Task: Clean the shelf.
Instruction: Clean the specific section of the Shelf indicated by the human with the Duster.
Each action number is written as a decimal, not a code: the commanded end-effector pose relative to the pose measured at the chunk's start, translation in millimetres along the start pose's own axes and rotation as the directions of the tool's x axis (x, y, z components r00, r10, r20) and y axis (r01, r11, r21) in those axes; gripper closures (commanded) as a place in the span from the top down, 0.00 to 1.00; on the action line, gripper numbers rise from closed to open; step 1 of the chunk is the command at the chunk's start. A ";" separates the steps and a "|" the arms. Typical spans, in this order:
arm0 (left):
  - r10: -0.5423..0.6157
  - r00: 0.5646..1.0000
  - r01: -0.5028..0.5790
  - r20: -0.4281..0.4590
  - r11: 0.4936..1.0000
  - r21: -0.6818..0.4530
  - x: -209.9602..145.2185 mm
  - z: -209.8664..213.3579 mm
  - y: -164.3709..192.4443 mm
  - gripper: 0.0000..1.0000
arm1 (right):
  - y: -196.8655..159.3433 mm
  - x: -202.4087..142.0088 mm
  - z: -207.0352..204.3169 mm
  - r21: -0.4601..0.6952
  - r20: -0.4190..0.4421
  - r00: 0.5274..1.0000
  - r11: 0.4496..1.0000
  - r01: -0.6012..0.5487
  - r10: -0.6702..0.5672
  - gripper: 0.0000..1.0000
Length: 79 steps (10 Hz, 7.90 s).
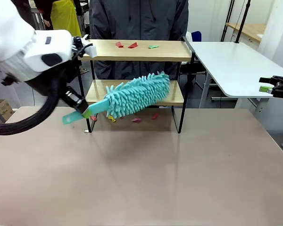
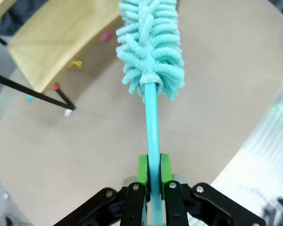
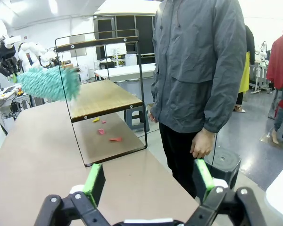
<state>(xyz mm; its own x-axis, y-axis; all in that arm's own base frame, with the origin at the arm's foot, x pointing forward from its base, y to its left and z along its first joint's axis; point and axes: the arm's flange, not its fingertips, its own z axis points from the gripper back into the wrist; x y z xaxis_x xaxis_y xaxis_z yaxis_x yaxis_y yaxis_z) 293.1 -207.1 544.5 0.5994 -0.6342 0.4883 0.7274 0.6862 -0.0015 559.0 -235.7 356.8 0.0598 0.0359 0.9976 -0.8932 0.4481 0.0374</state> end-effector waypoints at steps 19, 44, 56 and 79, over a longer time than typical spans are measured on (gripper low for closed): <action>-0.477 0.736 0.331 -0.481 0.873 -0.359 -60.5 72.7 55.9 0.13 | 2.4 5.0 -2.0 -0.003 -0.007 1.000 1.000 0.012 -0.012 1.00; -0.467 0.842 0.321 -0.271 0.836 -0.444 -13.1 94.6 40.7 0.13 | 2.4 5.0 -2.0 -0.003 -0.007 1.000 1.000 0.012 -0.012 1.00; 0.479 0.873 -0.481 0.096 0.876 0.007 251.4 149.0 -111.2 0.13 | 2.4 5.0 -2.0 -0.003 -0.007 1.000 1.000 0.012 -0.012 1.00; 0.608 0.761 -0.639 0.226 0.762 0.106 270.3 -9.9 -132.0 0.13 | 2.4 5.0 -2.0 -0.003 -0.007 1.000 1.000 0.012 -0.012 1.00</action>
<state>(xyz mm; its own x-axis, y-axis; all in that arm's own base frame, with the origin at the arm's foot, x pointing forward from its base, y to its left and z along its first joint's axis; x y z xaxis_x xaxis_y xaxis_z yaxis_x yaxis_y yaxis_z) 362.1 -473.1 664.4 0.8286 0.0196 0.5595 0.1213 0.9694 -0.2136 559.1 -235.7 357.0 0.0597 0.0362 0.9976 -0.8932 0.4482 0.0372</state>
